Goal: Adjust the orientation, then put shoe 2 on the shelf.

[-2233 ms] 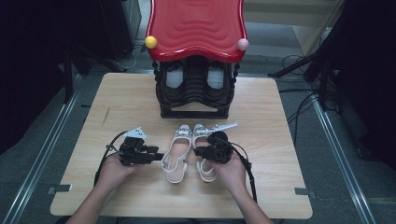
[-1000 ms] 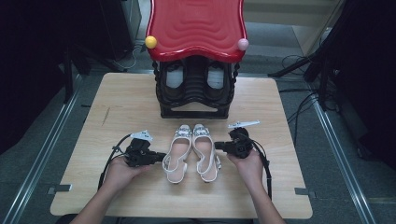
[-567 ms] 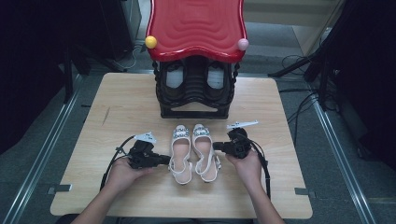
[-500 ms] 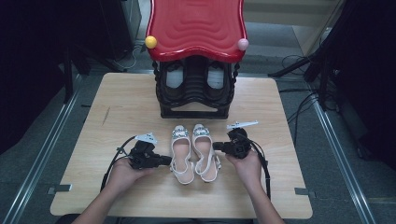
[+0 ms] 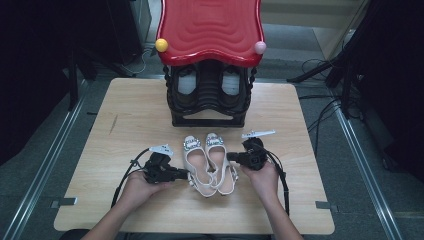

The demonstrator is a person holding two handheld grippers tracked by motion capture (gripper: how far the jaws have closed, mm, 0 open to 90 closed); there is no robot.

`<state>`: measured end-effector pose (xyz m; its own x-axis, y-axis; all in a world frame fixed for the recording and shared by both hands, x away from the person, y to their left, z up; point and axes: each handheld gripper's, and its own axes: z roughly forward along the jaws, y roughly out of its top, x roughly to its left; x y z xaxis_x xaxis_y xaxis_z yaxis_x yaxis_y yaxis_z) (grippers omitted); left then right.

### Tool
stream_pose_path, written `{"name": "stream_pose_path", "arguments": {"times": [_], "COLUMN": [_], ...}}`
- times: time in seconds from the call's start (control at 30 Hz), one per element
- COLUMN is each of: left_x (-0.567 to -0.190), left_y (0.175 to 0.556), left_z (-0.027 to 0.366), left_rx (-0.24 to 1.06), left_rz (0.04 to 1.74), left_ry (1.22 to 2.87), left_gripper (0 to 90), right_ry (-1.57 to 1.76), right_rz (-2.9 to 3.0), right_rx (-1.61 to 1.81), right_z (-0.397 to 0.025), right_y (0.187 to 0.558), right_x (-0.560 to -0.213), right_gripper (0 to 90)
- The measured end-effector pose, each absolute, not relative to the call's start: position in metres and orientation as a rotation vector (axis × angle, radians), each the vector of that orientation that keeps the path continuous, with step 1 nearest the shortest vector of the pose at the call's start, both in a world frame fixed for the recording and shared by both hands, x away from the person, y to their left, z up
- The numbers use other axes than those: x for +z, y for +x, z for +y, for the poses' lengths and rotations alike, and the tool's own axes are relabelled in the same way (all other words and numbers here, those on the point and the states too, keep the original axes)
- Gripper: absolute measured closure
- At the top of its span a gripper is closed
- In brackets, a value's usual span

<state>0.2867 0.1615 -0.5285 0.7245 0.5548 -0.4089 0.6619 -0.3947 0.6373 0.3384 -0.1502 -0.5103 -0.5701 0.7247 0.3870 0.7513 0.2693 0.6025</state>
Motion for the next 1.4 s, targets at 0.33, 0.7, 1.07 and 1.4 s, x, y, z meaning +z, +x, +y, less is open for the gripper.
{"name": "stream_pose_path", "arguments": {"times": [0.33,0.7,1.07,1.4], "left_x": [-0.527,-0.515,-0.519,-0.520], "left_y": [0.283,0.286,0.286,0.288], "left_z": [0.158,0.202,0.224,0.233], "left_rx": [-0.128,-0.077,-0.015,-0.020], "left_rz": [0.892,0.985,1.053,1.090], "left_ry": [2.126,2.032,2.048,2.016], "left_gripper": [83.8,65.2,56.8,49.7], "right_ry": [-1.454,-1.364,-1.287,-1.279], "right_rz": [-2.490,-2.490,-2.507,-2.498], "right_rx": [-1.206,-1.361,-1.332,-1.289], "right_z": [-0.155,-0.165,-0.154,-0.136], "right_y": [0.340,0.338,0.339,0.337], "right_x": [-0.508,-0.491,-0.487,-0.478], "right_gripper": [89.2,77.3,70.9,68.8]}}
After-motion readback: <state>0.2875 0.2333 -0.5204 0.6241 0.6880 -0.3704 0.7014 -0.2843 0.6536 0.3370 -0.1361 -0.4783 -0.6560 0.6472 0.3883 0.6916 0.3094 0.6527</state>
